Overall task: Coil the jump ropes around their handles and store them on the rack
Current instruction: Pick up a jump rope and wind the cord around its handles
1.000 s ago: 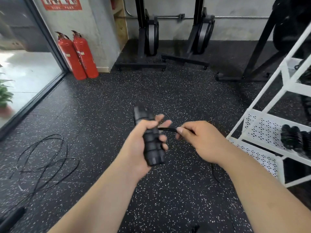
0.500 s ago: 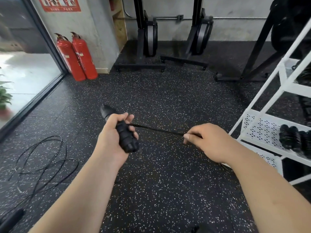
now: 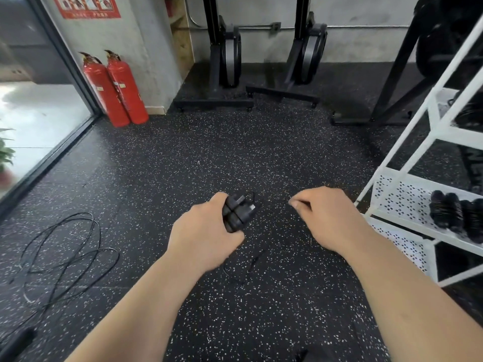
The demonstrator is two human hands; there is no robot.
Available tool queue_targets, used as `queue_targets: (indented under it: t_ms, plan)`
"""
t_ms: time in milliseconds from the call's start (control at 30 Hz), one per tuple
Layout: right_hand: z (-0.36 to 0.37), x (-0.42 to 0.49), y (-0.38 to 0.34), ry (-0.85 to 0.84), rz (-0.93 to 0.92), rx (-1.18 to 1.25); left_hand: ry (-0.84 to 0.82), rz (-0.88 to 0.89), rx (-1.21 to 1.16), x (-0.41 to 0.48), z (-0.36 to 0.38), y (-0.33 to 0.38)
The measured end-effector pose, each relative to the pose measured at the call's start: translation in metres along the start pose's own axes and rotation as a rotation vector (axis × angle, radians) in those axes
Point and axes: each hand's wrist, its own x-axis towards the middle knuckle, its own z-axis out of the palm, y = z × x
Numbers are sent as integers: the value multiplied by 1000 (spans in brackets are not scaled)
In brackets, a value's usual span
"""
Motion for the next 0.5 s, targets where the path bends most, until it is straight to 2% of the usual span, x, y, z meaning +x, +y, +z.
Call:
queue_targets:
  t_ms: [200,367,500]
  plan:
    - [-3,-1,-13,39,-109,96,76,94,35,-4,1,6]
    - [-5,-4,-22,107,-140,282,82,113,-72,-5,-2,8]
    - [-8,-7,-28,-23,-189,361,16,135,-240,-5,0,7]
